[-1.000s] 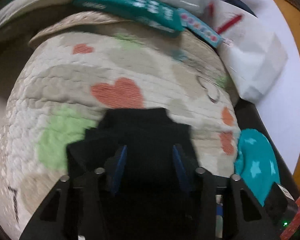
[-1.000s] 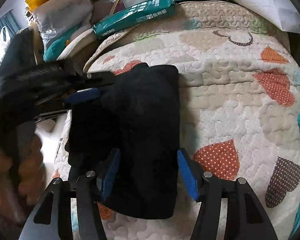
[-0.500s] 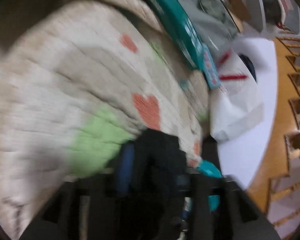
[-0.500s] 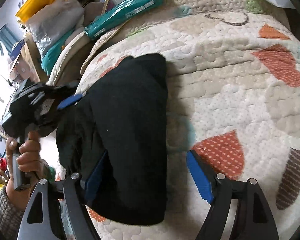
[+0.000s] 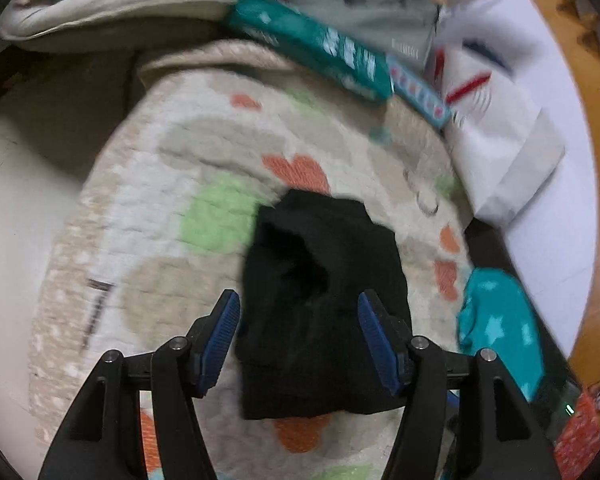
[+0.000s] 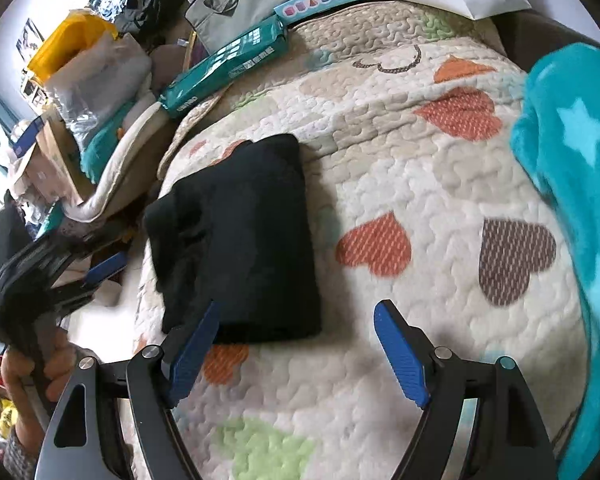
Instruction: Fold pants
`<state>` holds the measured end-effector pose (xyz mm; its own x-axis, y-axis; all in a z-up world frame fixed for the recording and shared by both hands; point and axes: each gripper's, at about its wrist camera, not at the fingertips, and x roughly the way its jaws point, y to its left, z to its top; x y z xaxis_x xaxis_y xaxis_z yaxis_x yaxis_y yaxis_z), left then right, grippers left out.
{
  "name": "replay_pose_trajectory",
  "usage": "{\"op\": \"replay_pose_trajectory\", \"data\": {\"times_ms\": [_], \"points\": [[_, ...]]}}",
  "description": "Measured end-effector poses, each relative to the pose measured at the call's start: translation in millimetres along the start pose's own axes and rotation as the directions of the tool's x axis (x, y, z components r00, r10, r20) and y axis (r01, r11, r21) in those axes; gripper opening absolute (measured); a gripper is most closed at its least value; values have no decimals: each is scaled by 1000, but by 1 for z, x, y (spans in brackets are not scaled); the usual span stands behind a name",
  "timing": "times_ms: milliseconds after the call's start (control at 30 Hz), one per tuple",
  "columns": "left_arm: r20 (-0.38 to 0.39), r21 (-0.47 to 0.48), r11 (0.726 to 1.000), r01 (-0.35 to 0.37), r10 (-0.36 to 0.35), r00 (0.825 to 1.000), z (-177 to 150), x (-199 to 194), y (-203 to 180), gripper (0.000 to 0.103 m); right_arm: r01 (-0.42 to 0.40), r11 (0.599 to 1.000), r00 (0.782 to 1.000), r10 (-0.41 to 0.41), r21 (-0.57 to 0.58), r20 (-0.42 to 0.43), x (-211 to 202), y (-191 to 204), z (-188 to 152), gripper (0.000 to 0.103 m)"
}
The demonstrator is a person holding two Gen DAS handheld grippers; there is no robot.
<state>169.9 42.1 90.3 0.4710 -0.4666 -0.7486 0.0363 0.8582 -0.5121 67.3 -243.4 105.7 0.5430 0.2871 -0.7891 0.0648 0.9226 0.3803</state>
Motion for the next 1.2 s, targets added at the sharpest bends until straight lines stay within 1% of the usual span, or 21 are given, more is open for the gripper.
{"op": "replay_pose_trajectory", "data": {"times_ms": [33, 100, 133, 233, 267, 367, 467, 500, 567, 700, 767, 800, 867, 900, 933, 1000, 1033, 1067, 1100, 1133, 1200], "points": [[-21, 24, 994, -102, 102, 995, 2, 14, -7, 61, -3, 1000, 1000, 3, 1, -2, -1, 0, -3, 84], [-41, 32, 947, -321, 322, 946, 8, 41, -5, 61, -7, 1000, 1000, 7, 5, -8, 1, 0, -6, 84], [-58, -3, 929, -369, 369, 928, 11, 51, 6, 61, -8, 1000, 1000, 8, 9, -14, 2, -2, -7, 84], [-86, -94, 920, -380, 373, 924, 14, 61, 38, 61, -15, 1000, 999, 15, 27, -29, 11, -7, -8, 84], [-78, -92, 923, -374, 368, 927, 16, 61, 41, 61, -17, 999, 999, 18, 36, -36, 15, -9, -8, 84], [-85, -44, 918, -395, 390, 917, 23, 62, 39, 61, -23, 998, 998, 27, 56, -63, 28, -12, -10, 84], [-94, -53, 925, -376, 371, 924, 23, 56, 45, 61, -21, 998, 997, 25, 51, -70, 29, -9, -13, 84], [-98, -53, 921, -386, 380, 920, 21, 52, 48, 61, -13, 999, 998, 15, 32, -60, 26, -5, -14, 84], [-90, -41, 896, -442, 437, 895, 11, 36, 55, 61, 6, 1000, 999, -6, -10, -40, 21, 2, -15, 84], [31, -18, 908, -418, 418, 908, -24, -17, 50, 61, 19, 997, 999, -22, -76, -34, 15, 21, -26, 84], [143, -11, 908, -418, 416, 898, -47, -53, 36, 61, 30, 994, 999, -33, -104, -33, 12, 29, -34, 84], [200, -5, 904, -428, 420, 885, -59, -69, 27, 63, 40, 992, 999, -44, -122, -28, 9, 35, -40, 84], [345, 3, 885, -466, 436, 831, -86, -101, 3, 84, 57, 988, 998, -59, -145, -12, 1, 41, -51, 84], [439, 2, 876, -482, 432, 788, -105, -121, -10, 91, 66, 986, 998, -67, -153, -3, -5, 43, -58, 84], [505, 1, 873, -487, 420, 754, -118, -134, -20, 102, 71, 985, 997, -72, -155, 2, -9, 44, -64, 84], [639, 25, 874, -485, 359, 681, -152, -161, -42, 103, 78, 984, 997, -78, -157, 8, -17, 43, -79, 84], [677, 47, 870, -490, 333, 657, -164, -168, -50, 103, 83, 984, 997, -83, -160, 8, -19, 42, -84, 84], [697, 65, 864, -500, 319, 642, -168, -171, -57, 103, 91, 982, 996, -91, -166, 7, -21, 42, -88, 84], [699, 98, 857, -505, 302, 648, -174, -172, -64, 103, 99, 980, 995, -99, -173, 8, -22, 42, -93, 84], [680, 127, 858, -497, 289, 674, -174, -172, -68, 103, 103, 978, 995, -102, -181, 13, -24, 43, -96, 84], [609, 167, 874, -456, 272, 745, -171, -165, -69, 103, 106, 974, 994, -103, -199, 26, -28, 47, -99, 84]]}}
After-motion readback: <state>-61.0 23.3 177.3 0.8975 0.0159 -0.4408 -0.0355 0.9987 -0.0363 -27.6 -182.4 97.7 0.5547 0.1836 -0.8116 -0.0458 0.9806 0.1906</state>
